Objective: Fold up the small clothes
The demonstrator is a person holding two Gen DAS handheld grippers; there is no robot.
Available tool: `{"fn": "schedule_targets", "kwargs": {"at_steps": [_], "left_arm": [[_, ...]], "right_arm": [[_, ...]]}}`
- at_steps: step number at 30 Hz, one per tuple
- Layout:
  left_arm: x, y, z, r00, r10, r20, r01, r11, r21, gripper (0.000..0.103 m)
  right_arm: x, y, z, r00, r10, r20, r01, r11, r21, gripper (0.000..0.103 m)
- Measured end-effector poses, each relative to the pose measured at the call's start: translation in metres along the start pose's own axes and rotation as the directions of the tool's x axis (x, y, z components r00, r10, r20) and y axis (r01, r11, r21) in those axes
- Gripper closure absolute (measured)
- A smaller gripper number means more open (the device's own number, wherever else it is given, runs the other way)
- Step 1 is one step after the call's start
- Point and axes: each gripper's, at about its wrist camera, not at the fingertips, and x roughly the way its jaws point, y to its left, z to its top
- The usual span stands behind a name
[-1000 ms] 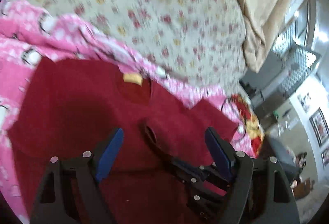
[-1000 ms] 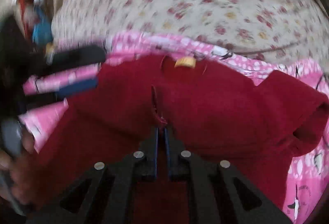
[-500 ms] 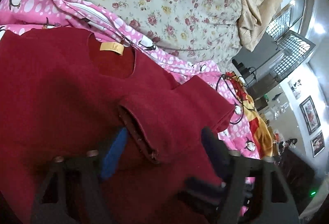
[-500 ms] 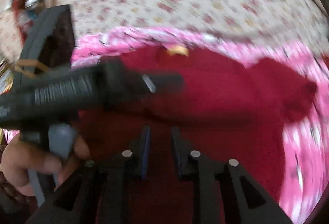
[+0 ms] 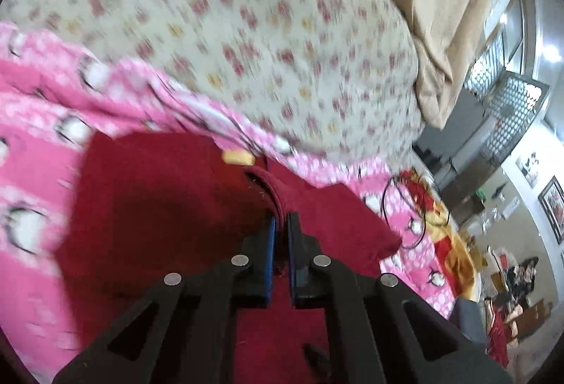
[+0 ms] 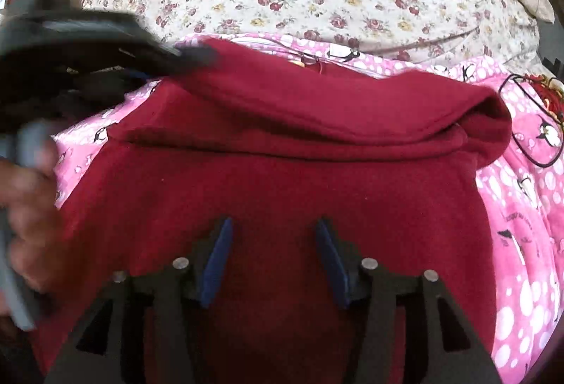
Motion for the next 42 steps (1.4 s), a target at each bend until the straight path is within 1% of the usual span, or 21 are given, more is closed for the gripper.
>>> {"fn": "schedule_targets", "kwargs": {"at_steps": [2, 4, 8, 13, 17, 19, 21, 22, 24, 25, 26, 28, 29, 31, 32, 33, 35, 37, 39, 40, 42], "left_arm": [[-0.013, 0.020, 0.009, 0.997, 0.072, -0.003, -0.072, 0.997, 0.015, 0.103], [-0.009, 0.041, 0.015, 0.990, 0.132, -0.048, -0.132, 0.991, 0.000, 0.103], [0.004, 0.083, 0.011, 0.970, 0.225, -0.093, -0.235, 0.965, -0.116, 0.103], [0.017, 0.095, -0.004, 0.955, 0.248, -0.161, -0.272, 0.951, -0.146, 0.103], [0.012, 0.105, -0.002, 0.963, 0.211, -0.170, -0.247, 0.941, -0.231, 0.103], [0.002, 0.109, 0.001, 0.964, 0.221, -0.148, -0.254, 0.931, -0.264, 0.103], [-0.010, 0.107, 0.007, 0.955, 0.282, -0.089, -0.296, 0.919, -0.262, 0.103], [-0.018, 0.103, 0.010, 0.950, 0.308, -0.043, -0.309, 0.915, -0.258, 0.103], [-0.027, 0.091, 0.015, 0.950, 0.308, 0.049, -0.290, 0.929, -0.230, 0.103], [-0.025, 0.081, 0.015, 0.954, 0.291, 0.066, -0.274, 0.942, -0.192, 0.103], [-0.021, 0.072, 0.015, 0.961, 0.271, 0.061, -0.260, 0.954, -0.148, 0.103], [0.002, 0.054, 0.009, 0.978, 0.208, -0.023, -0.209, 0.976, -0.056, 0.103], [0.015, 0.050, 0.004, 0.978, 0.195, -0.077, -0.198, 0.980, -0.028, 0.103], [0.048, 0.052, -0.011, 0.936, 0.284, -0.207, -0.286, 0.958, 0.020, 0.103], [0.053, 0.055, -0.017, 0.929, 0.302, -0.214, -0.305, 0.952, 0.023, 0.103], [0.050, 0.053, -0.018, 0.933, 0.311, -0.179, -0.312, 0.950, 0.028, 0.103], [0.047, 0.046, -0.016, 0.923, 0.343, -0.174, -0.341, 0.939, 0.043, 0.103], [0.038, 0.041, -0.015, 0.915, 0.379, -0.136, -0.375, 0.926, 0.050, 0.103], [0.032, 0.040, -0.009, 0.917, 0.392, -0.081, -0.389, 0.920, 0.042, 0.103], [0.031, 0.043, -0.008, 0.917, 0.391, -0.076, -0.390, 0.920, 0.030, 0.103], [0.040, 0.059, -0.008, 0.907, 0.400, -0.133, -0.405, 0.914, -0.008, 0.103]], "right_arm": [[0.000, 0.001, 0.000, 1.000, -0.003, 0.000, 0.003, 1.000, -0.003, 0.049], [0.001, 0.001, 0.001, 1.000, -0.007, -0.001, 0.007, 1.000, -0.006, 0.048], [0.003, 0.003, 0.003, 1.000, -0.013, -0.001, 0.013, 1.000, -0.012, 0.048], [0.003, 0.001, 0.003, 1.000, -0.002, -0.001, 0.002, 1.000, -0.005, 0.048], [0.003, 0.002, 0.006, 1.000, -0.004, -0.024, 0.004, 1.000, -0.012, 0.047], [-0.004, 0.000, 0.016, 0.999, -0.053, 0.005, 0.053, 0.998, -0.029, 0.050], [-0.022, -0.009, 0.037, 0.976, -0.163, 0.142, 0.173, 0.983, -0.062, 0.050], [-0.029, -0.016, 0.047, 0.965, -0.184, 0.186, 0.197, 0.979, -0.056, 0.050], [-0.038, -0.044, 0.071, 0.946, -0.218, 0.241, 0.228, 0.974, -0.013, 0.050], [-0.038, -0.056, 0.078, 0.944, -0.228, 0.239, 0.233, 0.972, 0.009, 0.052], [-0.036, -0.069, 0.083, 0.947, -0.225, 0.228, 0.224, 0.974, 0.028, 0.057], [-0.025, -0.097, 0.090, 0.972, -0.182, 0.152, 0.174, 0.983, 0.065, 0.069], [-0.019, -0.107, 0.090, 0.979, -0.169, 0.114, 0.160, 0.984, 0.082, 0.075], [0.004, -0.131, 0.083, 0.991, -0.133, -0.020, 0.135, 0.981, 0.136, 0.076], [0.017, -0.140, 0.077, 0.990, -0.110, -0.093, 0.123, 0.981, 0.152, 0.076], [0.025, -0.147, 0.073, 0.986, -0.096, -0.137, 0.118, 0.978, 0.169, 0.077], [0.020, -0.152, 0.078, 0.992, -0.083, -0.100, 0.103, 0.973, 0.208, 0.077], [0.003, -0.153, 0.090, 0.992, -0.128, 0.017, 0.120, 0.965, 0.234, 0.077], [-0.007, -0.147, 0.102, 0.981, -0.147, 0.123, 0.116, 0.966, 0.231, 0.077], [-0.005, -0.144, 0.107, 0.980, -0.135, 0.144, 0.102, 0.971, 0.217, 0.077], [0.013, -0.138, 0.114, 0.985, -0.113, 0.130, 0.087, 0.978, 0.190, 0.077]]}}
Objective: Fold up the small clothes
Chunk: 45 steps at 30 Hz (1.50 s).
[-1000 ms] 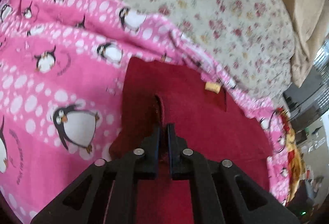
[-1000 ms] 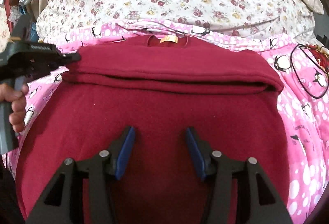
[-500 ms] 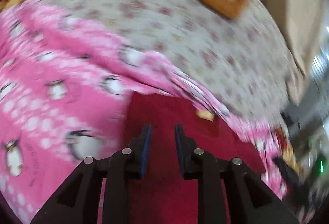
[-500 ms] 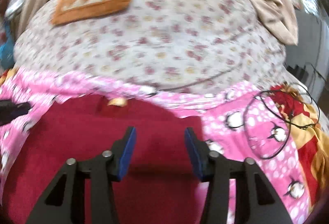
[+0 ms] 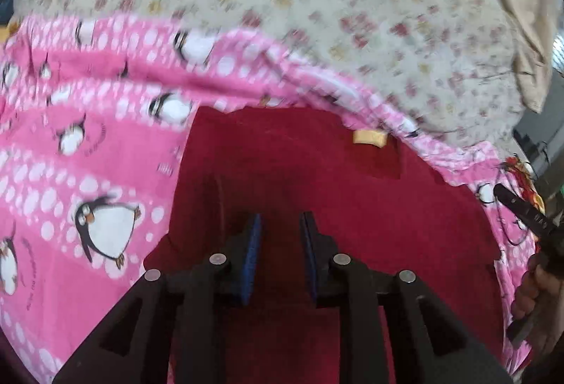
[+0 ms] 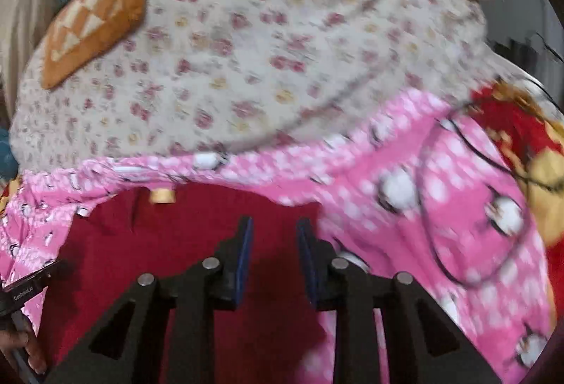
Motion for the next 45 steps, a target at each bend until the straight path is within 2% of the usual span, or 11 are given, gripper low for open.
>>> {"fn": "schedule_targets", "kwargs": {"at_steps": [3, 6, 10, 13, 18, 21, 24, 30, 35, 38, 45], "left_arm": [[0.004, 0.003, -0.002, 1.000, -0.014, -0.004, 0.014, 1.000, -0.015, 0.103], [0.005, 0.000, -0.003, 1.000, -0.031, 0.000, 0.031, 1.000, -0.002, 0.092], [0.009, -0.010, -0.004, 0.995, -0.097, 0.006, 0.097, 0.995, 0.028, 0.057], [0.012, -0.026, -0.007, 0.999, -0.047, -0.003, 0.047, 0.993, 0.109, 0.051], [-0.002, -0.030, -0.008, 1.000, 0.016, 0.019, -0.018, 0.994, 0.109, 0.059], [-0.015, -0.044, -0.016, 0.997, 0.029, 0.068, -0.041, 0.983, 0.180, 0.059], [0.009, -0.043, -0.023, 0.996, 0.093, 0.010, -0.093, 0.976, 0.197, 0.057], [0.008, -0.041, -0.020, 0.997, 0.074, 0.012, -0.075, 0.979, 0.188, 0.055], [0.005, -0.042, -0.023, 0.998, 0.064, 0.023, -0.068, 0.980, 0.189, 0.055], [0.003, -0.042, -0.025, 0.998, 0.059, 0.029, -0.064, 0.981, 0.184, 0.055], [0.003, -0.045, -0.027, 0.996, 0.085, 0.040, -0.091, 0.976, 0.197, 0.055]], "right_arm": [[0.072, -0.006, -0.019, 0.960, -0.026, -0.279, 0.033, 0.999, 0.022, 0.060], [0.074, -0.013, -0.015, 0.965, 0.015, -0.261, 0.004, 0.997, 0.075, 0.058], [0.077, 0.001, -0.018, 0.964, -0.017, -0.267, 0.018, 1.000, 0.000, 0.053], [0.078, 0.005, -0.018, 0.965, 0.000, -0.264, 0.003, 1.000, 0.010, 0.047], [0.031, 0.026, -0.012, 0.991, -0.048, -0.123, 0.052, 0.998, 0.033, 0.059], [0.016, 0.062, -0.022, 0.987, -0.004, -0.160, 0.000, 1.000, -0.024, 0.047], [0.041, 0.080, -0.054, 0.952, -0.099, -0.289, 0.057, 0.987, -0.151, 0.035], [0.045, 0.079, -0.059, 0.969, -0.120, -0.217, 0.089, 0.985, -0.147, 0.031], [-0.006, 0.071, -0.067, 0.978, -0.125, -0.164, 0.108, 0.988, -0.109, 0.032], [-0.046, 0.063, -0.092, 0.972, -0.036, -0.231, 0.022, 0.998, -0.065, 0.032], [-0.077, 0.070, -0.154, 0.993, -0.050, -0.106, 0.017, 0.958, -0.287, 0.022]]}}
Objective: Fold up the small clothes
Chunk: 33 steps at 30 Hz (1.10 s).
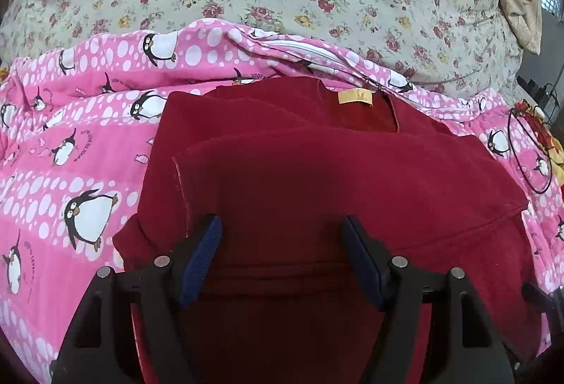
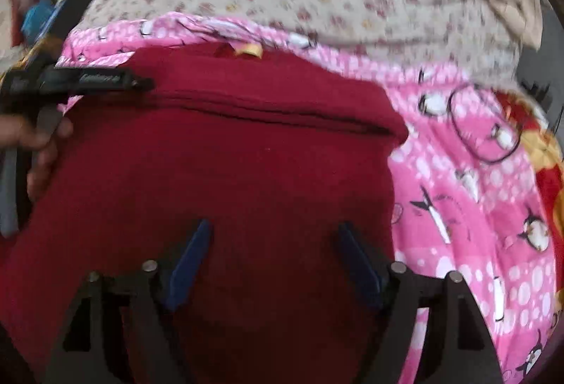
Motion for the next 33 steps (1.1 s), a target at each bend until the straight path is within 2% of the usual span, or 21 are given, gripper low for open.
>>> {"fn": "schedule_targets", "kwargs": {"at_steps": [4, 13, 17, 18, 21, 25, 27, 30, 33], "left_arm": [[0.000, 0.002, 0.001, 1.000, -0.011, 0.000, 0.011, 1.000, -0.009, 0.055], [-0.012, 0.001, -0.001, 0.999, -0.032, 0.004, 0.032, 0.999, -0.021, 0.055], [-0.071, 0.005, -0.016, 0.982, -0.186, 0.009, 0.186, 0.982, 0.007, 0.055], [-0.085, 0.008, -0.021, 0.981, -0.193, 0.014, 0.193, 0.981, 0.019, 0.055], [-0.142, 0.032, -0.053, 0.987, -0.157, 0.032, 0.155, 0.987, 0.046, 0.055], [-0.190, 0.061, -0.104, 0.995, -0.097, 0.012, 0.097, 0.995, 0.009, 0.055], [-0.198, 0.066, -0.135, 0.992, -0.125, -0.020, 0.124, 0.992, -0.010, 0.055], [-0.190, 0.059, -0.180, 0.982, -0.169, -0.079, 0.169, 0.986, -0.005, 0.055], [-0.170, 0.049, -0.224, 0.947, -0.270, -0.173, 0.260, 0.962, -0.080, 0.055]], "right_arm": [[0.003, -0.013, 0.001, 0.997, 0.080, 0.011, -0.081, 0.995, 0.052, 0.016], [0.008, -0.006, -0.001, 0.998, 0.063, 0.007, -0.064, 0.998, 0.029, 0.012], [0.007, -0.006, -0.002, 0.998, 0.060, 0.007, -0.060, 0.998, 0.031, 0.012], [0.006, -0.006, -0.002, 0.998, 0.056, 0.007, -0.056, 0.998, 0.031, 0.011], [0.006, -0.005, 0.000, 0.999, 0.039, -0.012, -0.038, 0.998, 0.041, 0.011], [-0.002, -0.006, 0.005, 0.997, 0.018, -0.073, -0.011, 0.996, 0.083, 0.012], [-0.025, -0.010, 0.005, 0.997, 0.040, -0.067, -0.031, 0.991, 0.132, 0.014], [-0.075, -0.019, -0.007, 0.994, 0.091, 0.055, -0.098, 0.984, 0.147, 0.013], [-0.115, -0.029, -0.034, 0.988, 0.092, 0.127, -0.107, 0.987, 0.119, 0.013]]}}
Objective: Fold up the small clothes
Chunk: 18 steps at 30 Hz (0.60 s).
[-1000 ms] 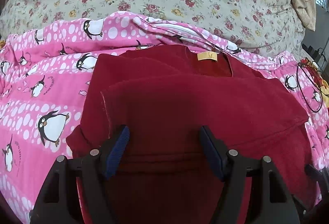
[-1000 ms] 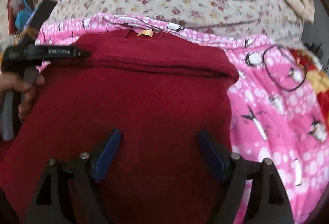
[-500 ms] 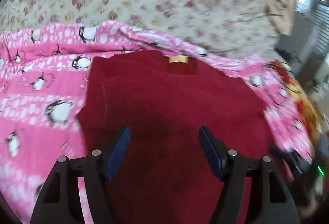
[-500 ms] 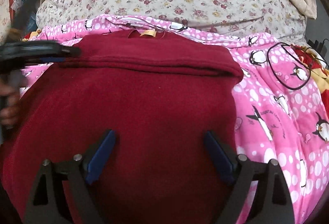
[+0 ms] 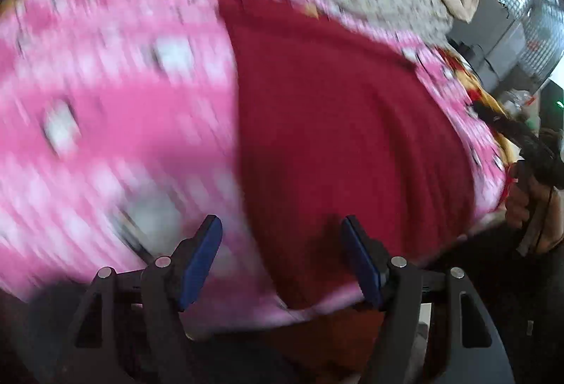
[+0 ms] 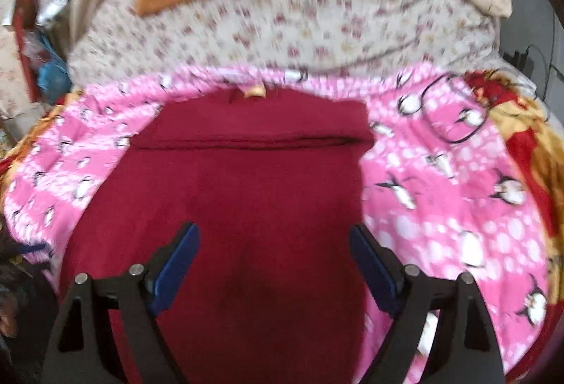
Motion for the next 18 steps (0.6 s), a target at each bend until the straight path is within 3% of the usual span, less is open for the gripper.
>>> {"fn": "schedule_targets", "kwargs": {"at_steps": [3, 8, 11, 12, 16, 18], "left_arm": [[0.002, -0.005, -0.018, 0.998, 0.000, 0.069, -0.001, 1.000, 0.010, 0.055], [-0.002, 0.013, -0.011, 0.984, -0.134, 0.118, 0.146, 0.985, -0.091, 0.058], [-0.003, 0.015, -0.008, 0.975, -0.175, 0.135, 0.190, 0.976, -0.104, 0.080], [-0.004, 0.015, -0.007, 0.970, -0.199, 0.138, 0.213, 0.972, -0.099, 0.100], [-0.005, 0.018, -0.010, 0.976, -0.172, 0.134, 0.185, 0.979, -0.090, 0.103], [-0.006, 0.016, -0.010, 0.976, -0.166, 0.138, 0.179, 0.980, -0.082, 0.103]], "right_arm": [[-0.031, -0.017, -0.037, 0.998, 0.039, 0.048, -0.039, 0.999, -0.002, 0.013], [-0.032, -0.051, -0.081, 0.996, 0.055, -0.068, -0.047, 0.993, 0.107, 0.018], [-0.022, -0.063, -0.097, 0.981, 0.118, -0.152, -0.088, 0.977, 0.192, 0.028], [-0.019, -0.064, -0.102, 0.973, 0.148, -0.177, -0.108, 0.970, 0.216, 0.031], [-0.012, -0.054, -0.106, 0.964, 0.151, -0.220, -0.109, 0.976, 0.191, 0.033], [-0.015, -0.053, -0.107, 0.964, 0.154, -0.217, -0.112, 0.975, 0.193, 0.042]]}}
